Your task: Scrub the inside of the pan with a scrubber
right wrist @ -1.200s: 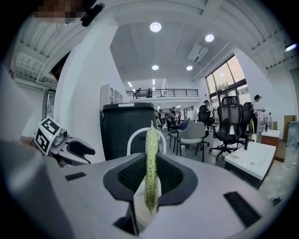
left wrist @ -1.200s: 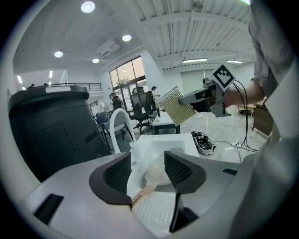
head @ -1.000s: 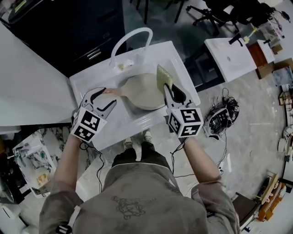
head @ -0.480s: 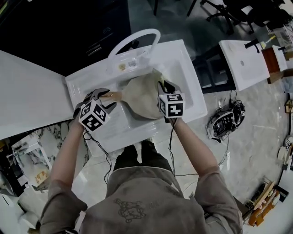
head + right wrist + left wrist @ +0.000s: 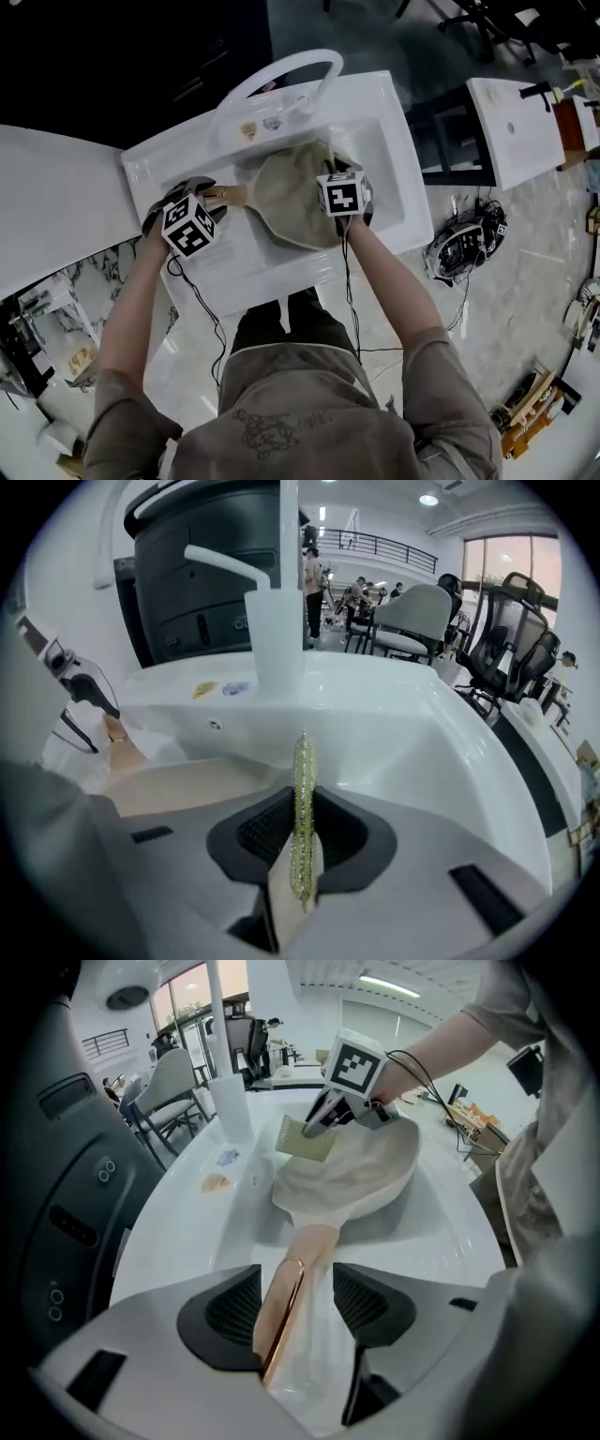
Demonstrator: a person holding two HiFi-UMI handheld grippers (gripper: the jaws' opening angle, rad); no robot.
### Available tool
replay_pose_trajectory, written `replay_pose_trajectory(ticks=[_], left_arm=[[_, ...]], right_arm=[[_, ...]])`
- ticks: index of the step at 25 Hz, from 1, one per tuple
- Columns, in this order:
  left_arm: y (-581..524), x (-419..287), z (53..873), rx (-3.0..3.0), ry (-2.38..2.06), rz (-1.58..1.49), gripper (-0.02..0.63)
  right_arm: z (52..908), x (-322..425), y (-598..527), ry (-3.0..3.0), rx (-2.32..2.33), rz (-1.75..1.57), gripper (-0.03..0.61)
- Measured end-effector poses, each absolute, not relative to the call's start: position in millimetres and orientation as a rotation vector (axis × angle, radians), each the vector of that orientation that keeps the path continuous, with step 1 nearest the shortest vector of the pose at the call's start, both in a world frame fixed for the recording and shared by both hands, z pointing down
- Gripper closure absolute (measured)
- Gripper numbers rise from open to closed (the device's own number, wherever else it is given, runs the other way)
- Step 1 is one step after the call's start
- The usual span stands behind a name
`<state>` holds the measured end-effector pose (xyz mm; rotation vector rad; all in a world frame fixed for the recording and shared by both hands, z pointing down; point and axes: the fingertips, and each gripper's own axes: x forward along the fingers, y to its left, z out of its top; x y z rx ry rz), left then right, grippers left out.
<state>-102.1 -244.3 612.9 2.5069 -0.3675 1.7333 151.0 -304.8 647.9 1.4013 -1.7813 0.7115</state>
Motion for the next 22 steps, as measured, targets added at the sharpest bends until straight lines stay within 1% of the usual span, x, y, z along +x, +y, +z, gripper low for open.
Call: replay_pose_trajectory(ticks=[4,8,9,12,22], left_arm=[[-249.3,-104.2,626.6,2.477,-0.375,1.782,0.382],[-257.0,-108.5,637.4,2.475,-0.38,1.858,0.383],[-256.5,-109.0,639.7,2.47,-0.368,1.864,0.383],[-256.7,-109.1,645.9,2.465,-0.336,1.884,0.414],[-256.9,-107.8,649.5,2.468,-0.251,1.955,0.423]], right_arm=[[680.2,159.4,-305.0,-1.669,1.314,0.678,0.509],[700.2,155.2,-310.6,-1.655,1.295,0.759,0.509],[701.5,151.2,-312.6,-1.665,1.284,0.757,0.509],[704.6,134.0,-313.4,-1.716,1.213,0.758,0.509],[718.4,64.1,-302.7,-1.901,0.934,0.8,0.5]])
